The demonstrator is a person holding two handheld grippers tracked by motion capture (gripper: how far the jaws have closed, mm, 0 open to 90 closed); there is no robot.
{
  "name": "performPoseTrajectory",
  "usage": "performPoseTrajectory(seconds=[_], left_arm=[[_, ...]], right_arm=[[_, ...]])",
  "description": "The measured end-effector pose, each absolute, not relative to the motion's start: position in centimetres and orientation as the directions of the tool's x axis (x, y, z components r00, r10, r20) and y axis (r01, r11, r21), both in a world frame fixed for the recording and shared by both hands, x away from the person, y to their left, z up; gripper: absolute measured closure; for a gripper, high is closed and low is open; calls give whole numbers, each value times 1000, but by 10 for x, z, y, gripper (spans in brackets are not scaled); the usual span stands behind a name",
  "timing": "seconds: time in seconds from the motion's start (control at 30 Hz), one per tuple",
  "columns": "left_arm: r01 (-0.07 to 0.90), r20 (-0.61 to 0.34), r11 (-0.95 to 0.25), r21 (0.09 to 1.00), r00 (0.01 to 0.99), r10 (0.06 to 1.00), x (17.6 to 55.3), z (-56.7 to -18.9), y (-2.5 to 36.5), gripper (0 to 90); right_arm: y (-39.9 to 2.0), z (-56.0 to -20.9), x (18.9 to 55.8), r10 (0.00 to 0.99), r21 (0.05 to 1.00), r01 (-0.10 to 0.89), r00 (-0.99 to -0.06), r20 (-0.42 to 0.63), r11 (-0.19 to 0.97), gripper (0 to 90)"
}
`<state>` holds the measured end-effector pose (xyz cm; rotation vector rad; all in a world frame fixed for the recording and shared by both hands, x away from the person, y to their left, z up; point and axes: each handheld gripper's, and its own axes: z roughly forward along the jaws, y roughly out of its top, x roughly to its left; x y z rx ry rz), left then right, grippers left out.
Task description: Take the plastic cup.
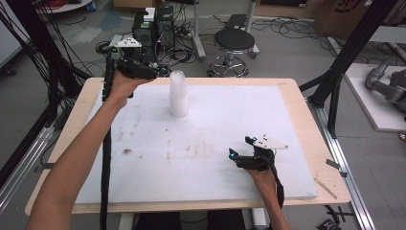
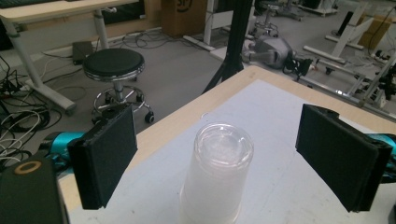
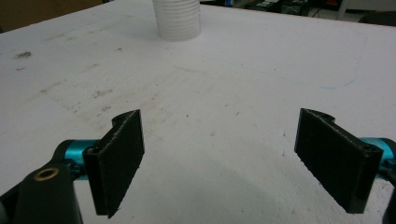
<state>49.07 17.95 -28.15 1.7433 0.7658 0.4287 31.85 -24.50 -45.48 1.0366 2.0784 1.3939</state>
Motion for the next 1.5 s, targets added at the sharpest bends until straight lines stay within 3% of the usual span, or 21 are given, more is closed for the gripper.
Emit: performPoseTrajectory(seconds=[0.47, 1.13, 1.5], left_arm=[[366, -110, -246, 897, 726, 679, 521, -296, 143, 127], [460, -87, -369, 807, 711, 697, 536, -324, 115, 132], [475, -67, -410, 779, 713, 698, 537, -328, 111, 207]], right_arm=[[-245, -455, 318, 775, 915, 341, -630, 52, 216, 159], [-245, -455, 317, 776, 917, 338, -629, 51, 213, 159], [-245, -455, 318, 776, 918, 336, -628, 53, 209, 159]])
